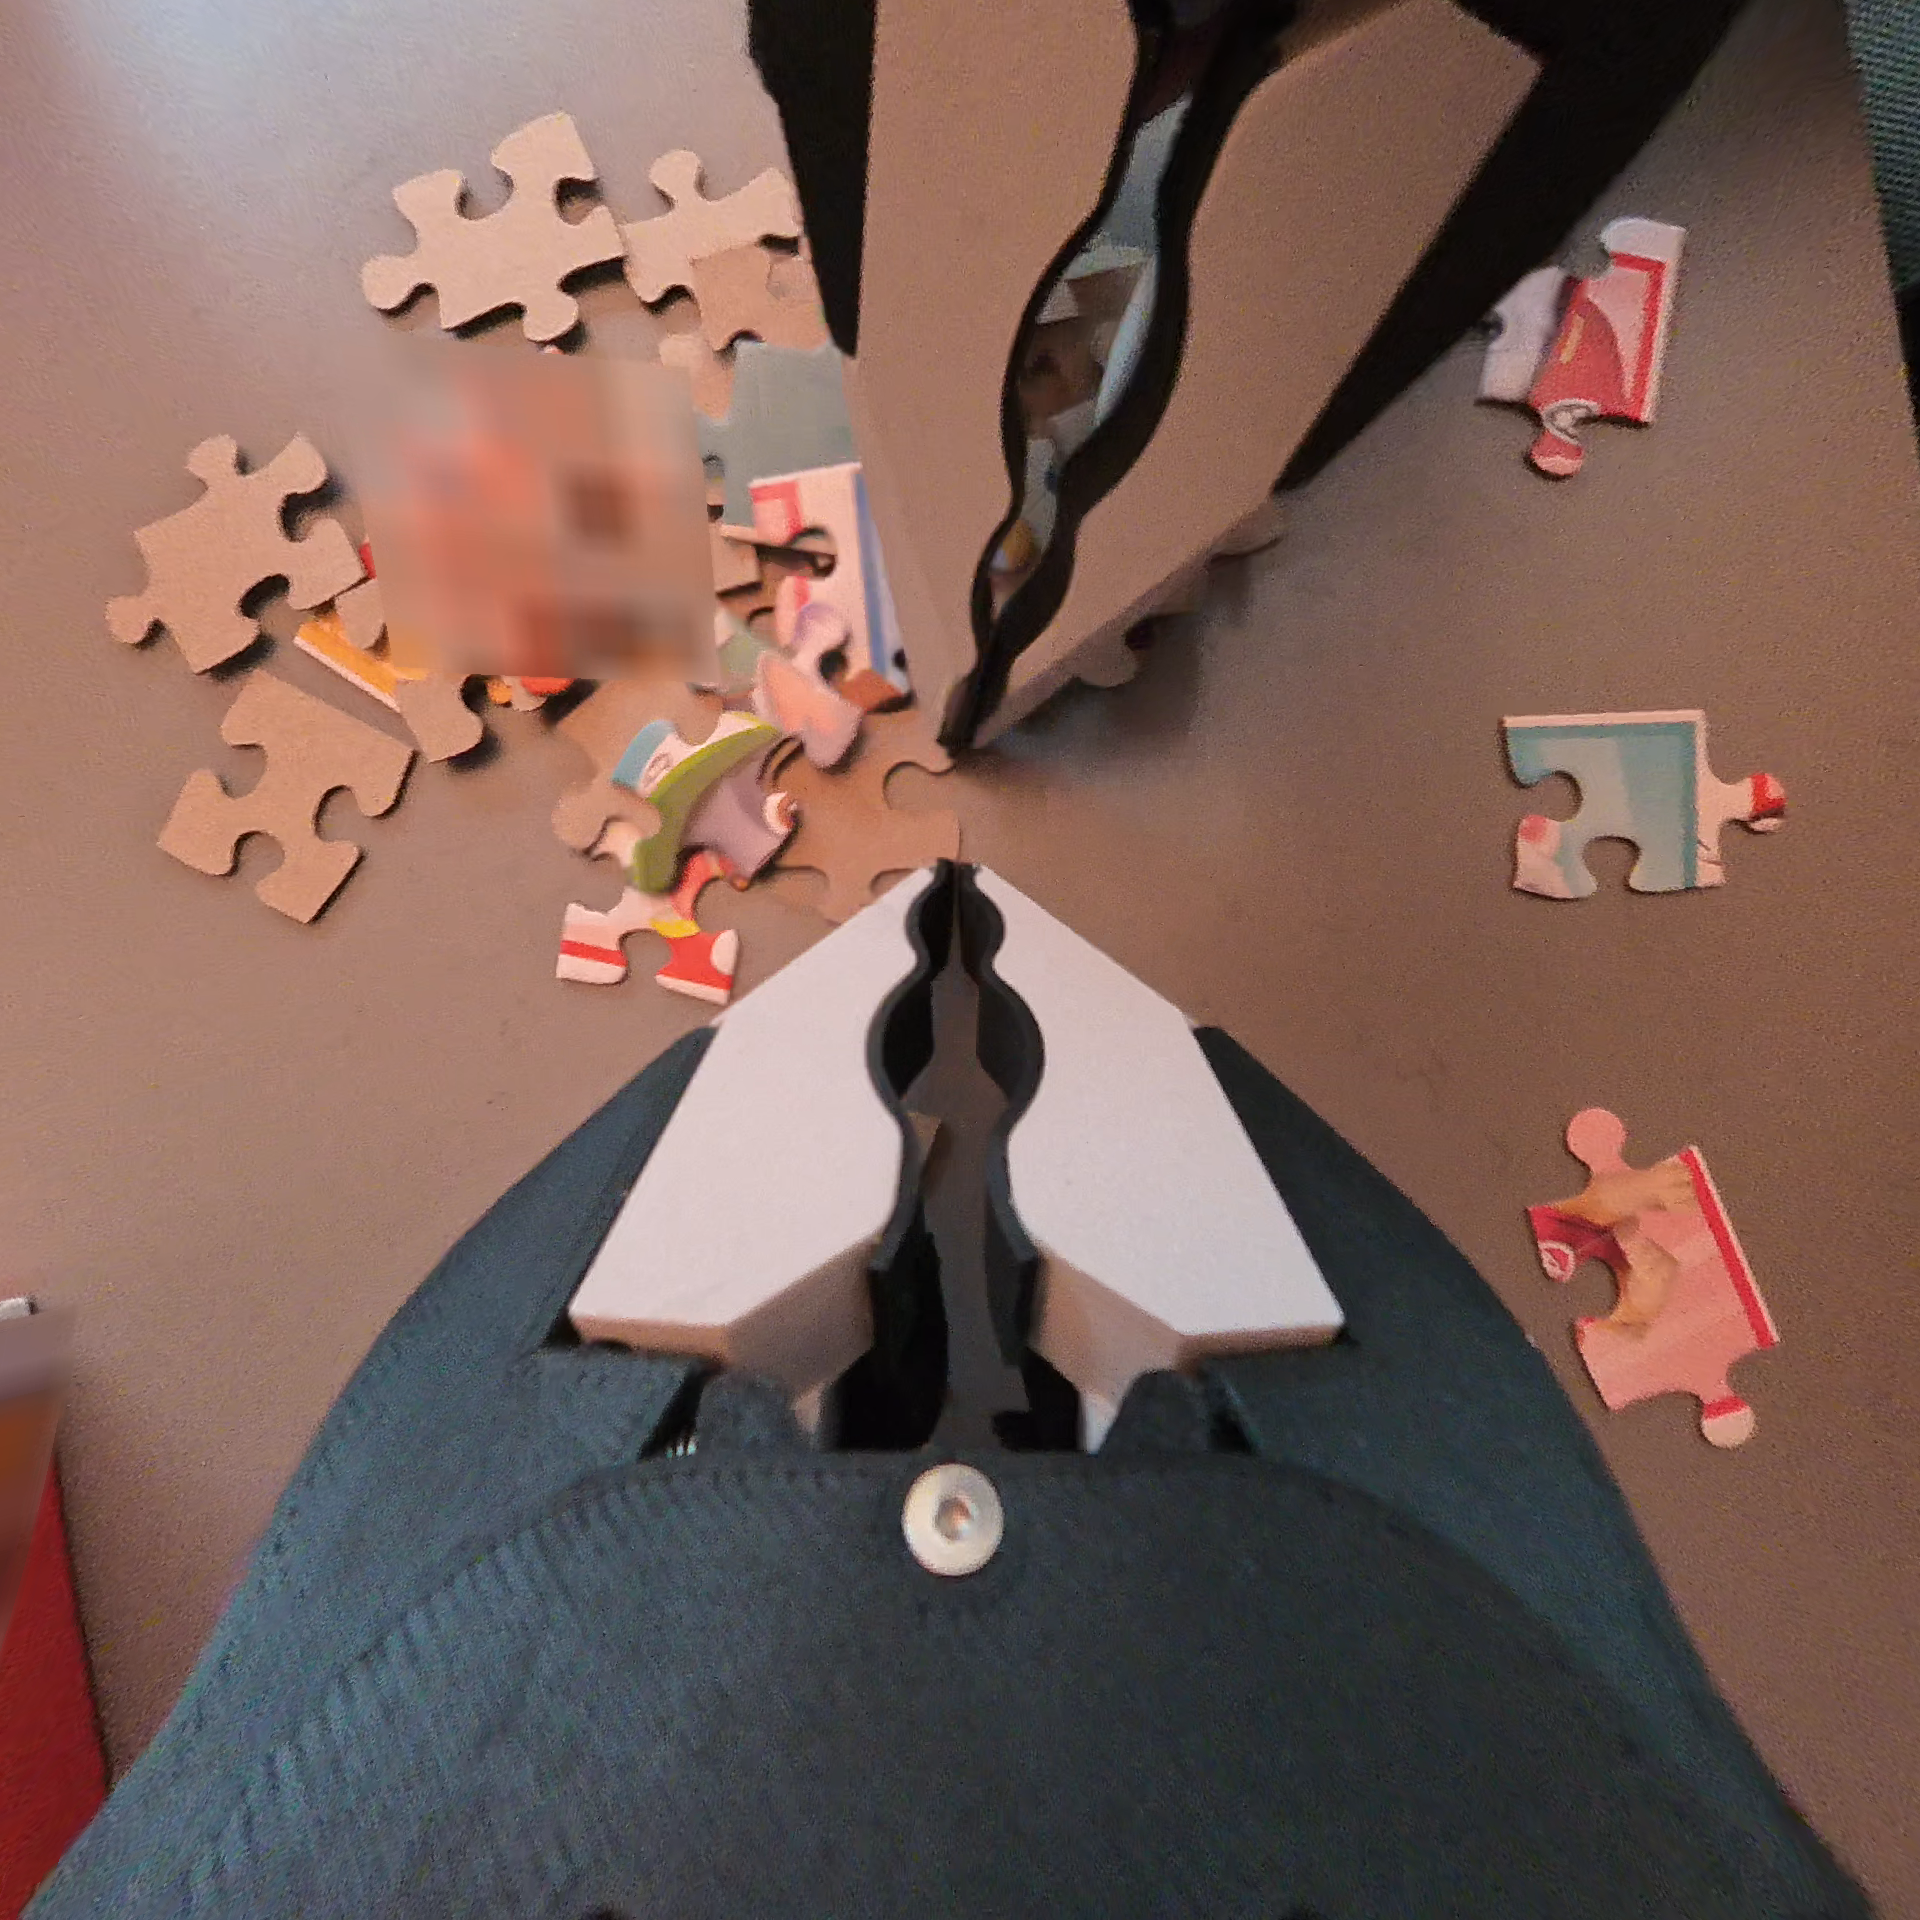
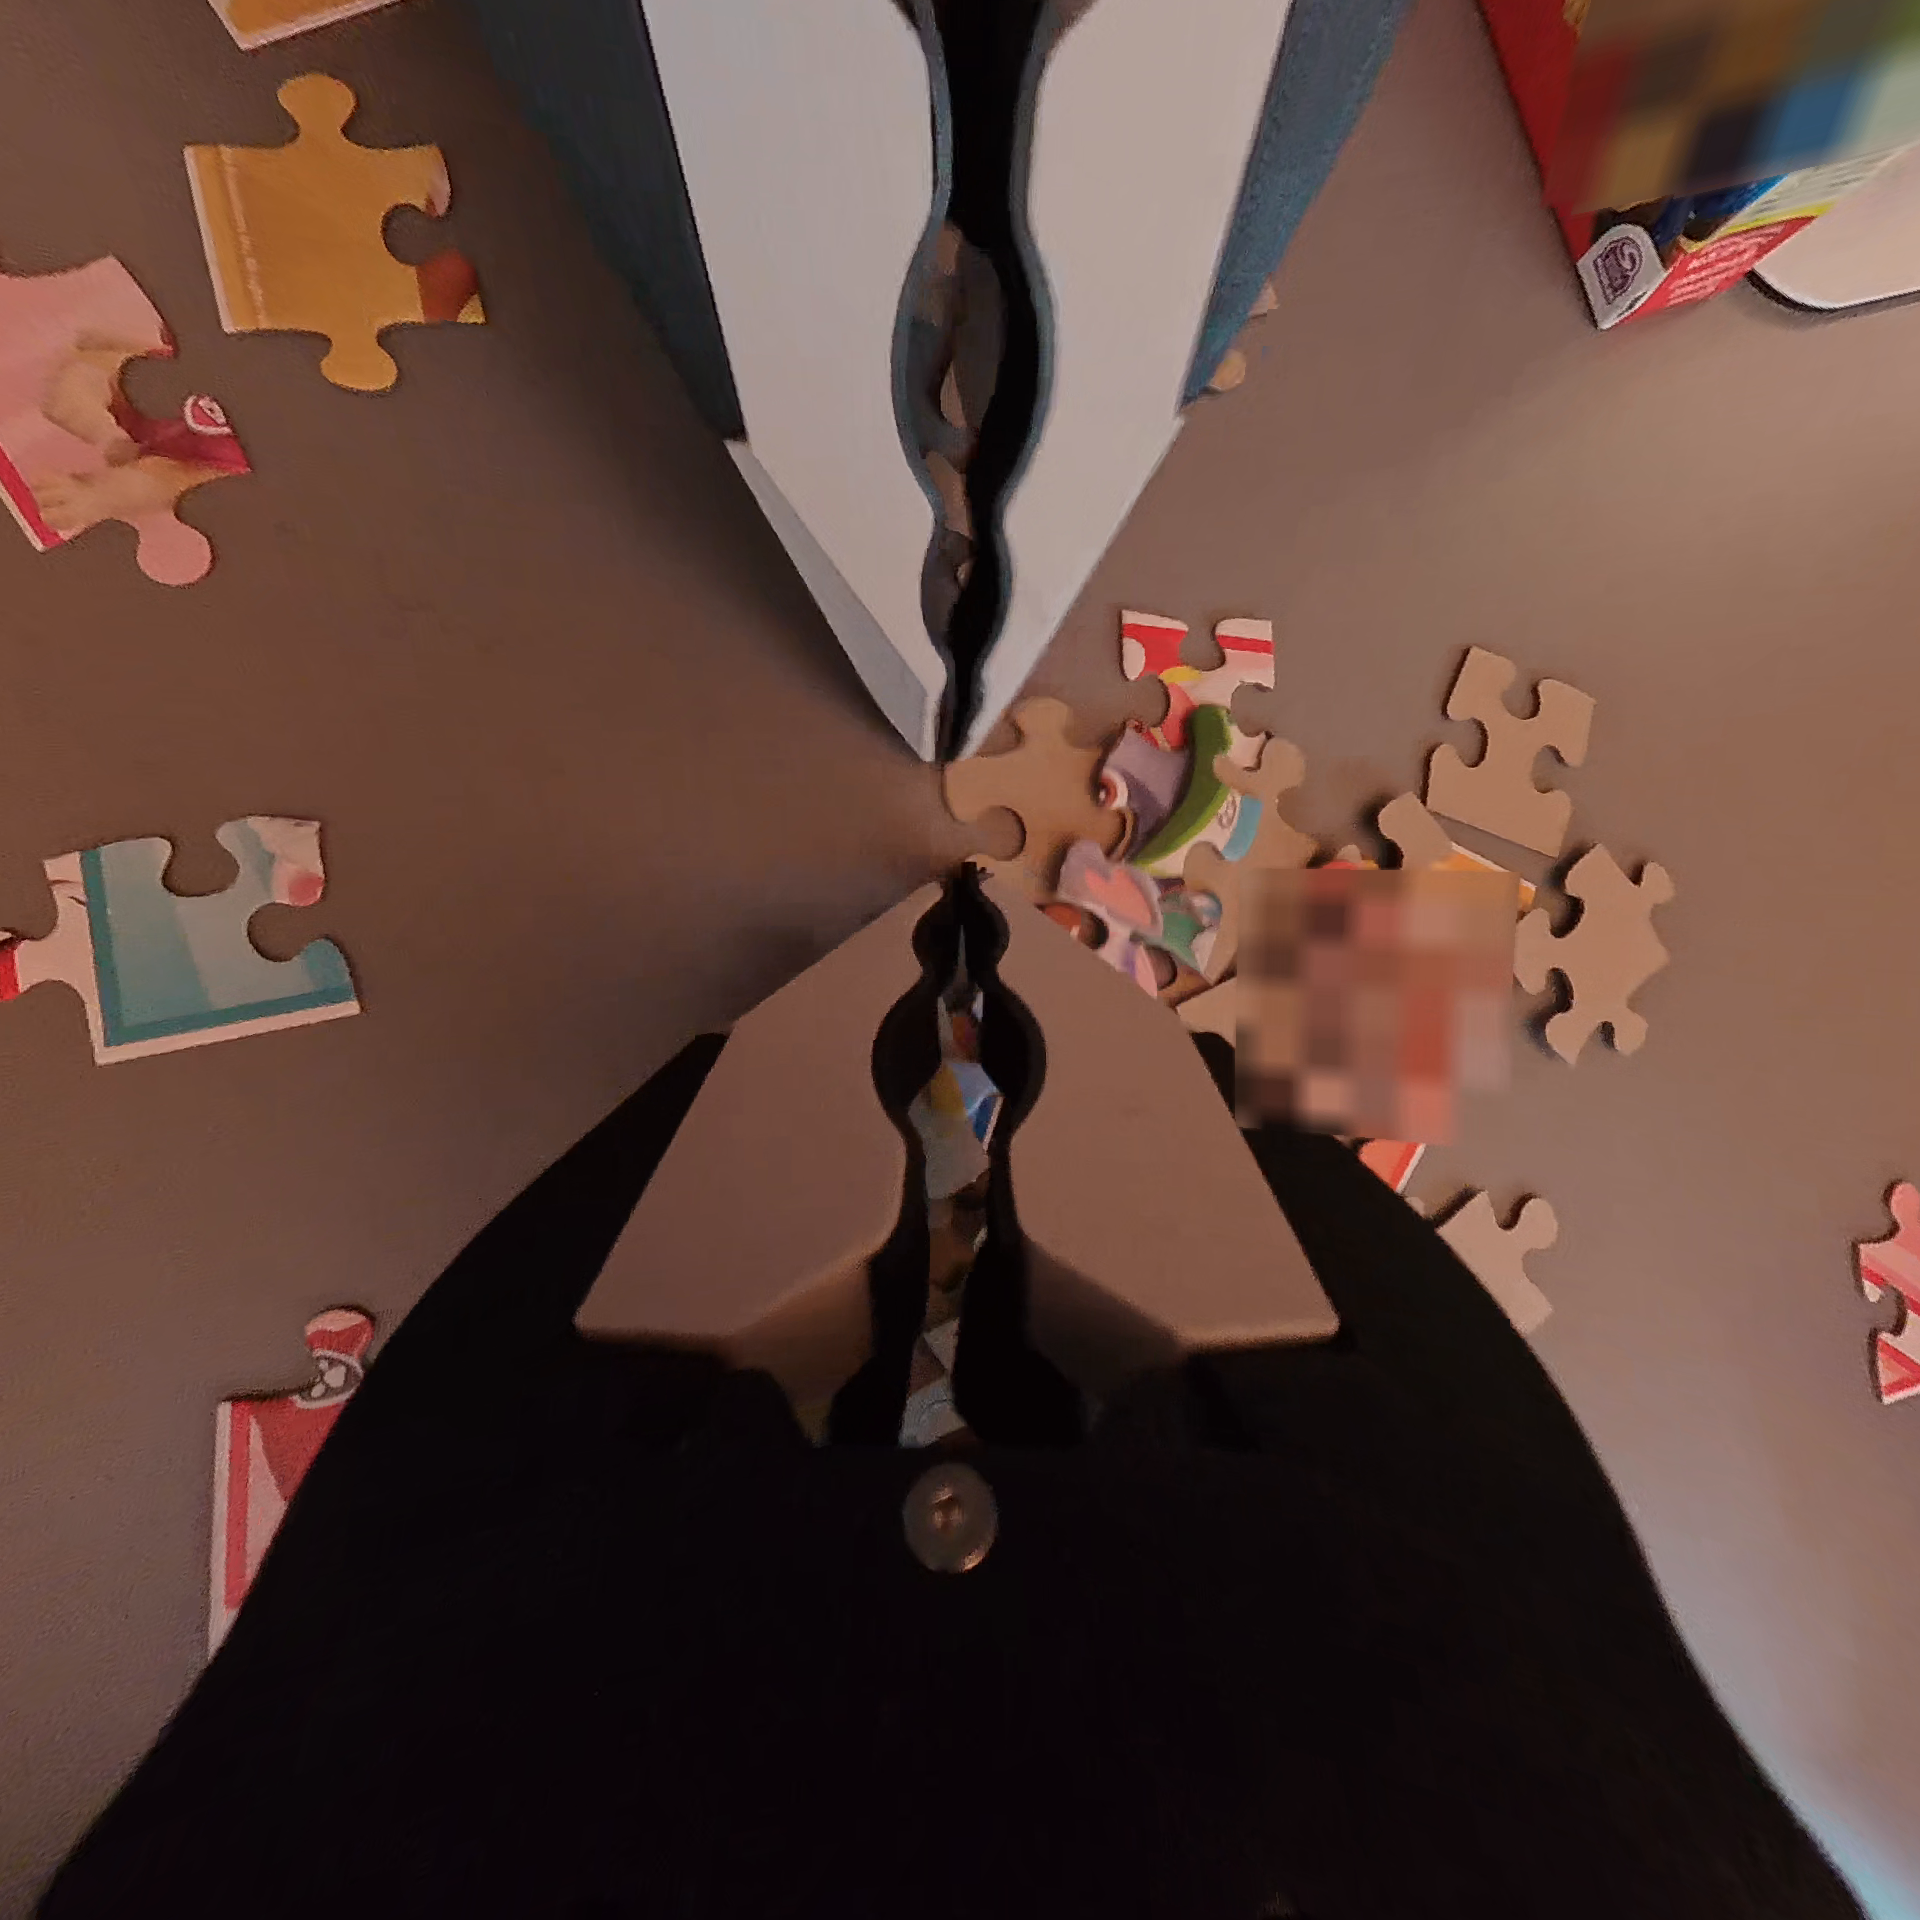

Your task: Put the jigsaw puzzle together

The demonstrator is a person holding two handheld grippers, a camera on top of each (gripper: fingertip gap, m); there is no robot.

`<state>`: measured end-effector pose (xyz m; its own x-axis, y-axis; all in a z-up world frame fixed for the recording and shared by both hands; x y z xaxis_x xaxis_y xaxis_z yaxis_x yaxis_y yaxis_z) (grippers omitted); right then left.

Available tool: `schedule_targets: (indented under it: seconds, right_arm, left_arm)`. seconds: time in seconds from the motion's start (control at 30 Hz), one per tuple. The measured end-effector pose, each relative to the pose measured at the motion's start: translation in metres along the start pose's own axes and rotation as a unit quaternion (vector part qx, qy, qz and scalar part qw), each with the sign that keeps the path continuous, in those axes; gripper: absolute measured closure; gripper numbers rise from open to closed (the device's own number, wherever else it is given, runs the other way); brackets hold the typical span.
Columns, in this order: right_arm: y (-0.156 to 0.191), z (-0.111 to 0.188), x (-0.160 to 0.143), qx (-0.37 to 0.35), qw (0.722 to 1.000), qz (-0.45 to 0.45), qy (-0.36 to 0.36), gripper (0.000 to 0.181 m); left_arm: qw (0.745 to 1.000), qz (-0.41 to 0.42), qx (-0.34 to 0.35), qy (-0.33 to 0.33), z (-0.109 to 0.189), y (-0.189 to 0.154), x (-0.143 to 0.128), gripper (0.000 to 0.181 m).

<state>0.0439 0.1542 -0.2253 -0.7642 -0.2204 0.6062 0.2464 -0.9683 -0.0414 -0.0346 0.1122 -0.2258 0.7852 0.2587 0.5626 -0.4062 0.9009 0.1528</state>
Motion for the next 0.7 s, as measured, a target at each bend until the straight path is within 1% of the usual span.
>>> schedule_targets:
  seconds: [0.07, 0.17, 0.23, 0.27, 0.3, 0.37, 0.43, 0.47, 0.5, 0.53, 0.7]
  right_arm:
    - [0.004, 0.001, -0.001, 0.018, 1.0, -0.001, -0.002, 0.181]
    - [0.016, 0.002, -0.002, 0.052, 0.999, 0.003, -0.007, 0.181]
    - [0.027, 0.002, -0.001, 0.083, 0.996, 0.003, -0.013, 0.181]
    - [0.031, 0.001, -0.001, 0.098, 0.995, 0.001, -0.016, 0.181]
    - [0.033, 0.001, 0.0, 0.105, 0.994, -0.001, -0.018, 0.181]
    - [0.034, 0.001, 0.0, 0.105, 0.994, -0.011, -0.021, 0.181]
    - [0.032, 0.002, 0.001, 0.103, 0.994, -0.023, -0.025, 0.18]
    - [0.031, 0.002, 0.0, 0.103, 0.994, -0.03, -0.023, 0.172]
    - [0.03, 0.002, 0.0, 0.102, 0.994, -0.033, -0.022, 0.166]
    - [0.029, 0.002, 0.0, 0.098, 0.994, -0.036, -0.022, 0.163]
    - [0.023, 0.001, -0.001, 0.081, 0.996, -0.046, -0.014, 0.15]
  left_arm:
    - [1.0, -0.01, -0.006, 0.006, 0.001, -0.002, 0.001, 0.179]
    - [1.0, -0.014, 0.005, -0.017, 0.007, -0.003, 0.004, 0.163]
    - [1.0, -0.023, 0.003, 0.0, 0.008, -0.008, 0.002, 0.144]
    - [0.999, -0.033, -0.003, 0.014, 0.007, -0.013, 0.001, 0.139]
    - [0.999, -0.036, -0.01, 0.014, 0.007, -0.018, 0.001, 0.139]
    - [0.999, -0.033, -0.019, 0.024, 0.008, -0.025, -0.001, 0.128]
    - [0.999, -0.022, -0.025, 0.025, 0.008, -0.029, -0.002, 0.126]
    - [0.999, -0.019, -0.021, 0.021, 0.008, -0.029, -0.001, 0.126]
    - [1.0, -0.013, -0.014, 0.021, 0.007, -0.028, -0.001, 0.13]
    - [1.0, -0.005, -0.01, 0.019, 0.007, -0.027, -0.001, 0.141]
    - [1.0, -0.013, 0.004, 0.016, 0.006, -0.031, 0.002, 0.143]
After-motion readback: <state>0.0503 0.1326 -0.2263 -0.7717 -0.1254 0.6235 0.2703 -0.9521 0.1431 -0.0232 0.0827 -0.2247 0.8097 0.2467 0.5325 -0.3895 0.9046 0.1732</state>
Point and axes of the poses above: each gripper's, where its closed fingertips meet, z back along the fingers, x out of its top, y = z × x across the jaws, the point moved 6 cm from there along z, back along the fingers, and after that the axes turned 14 degrees about -z, right-handed, at the moved point
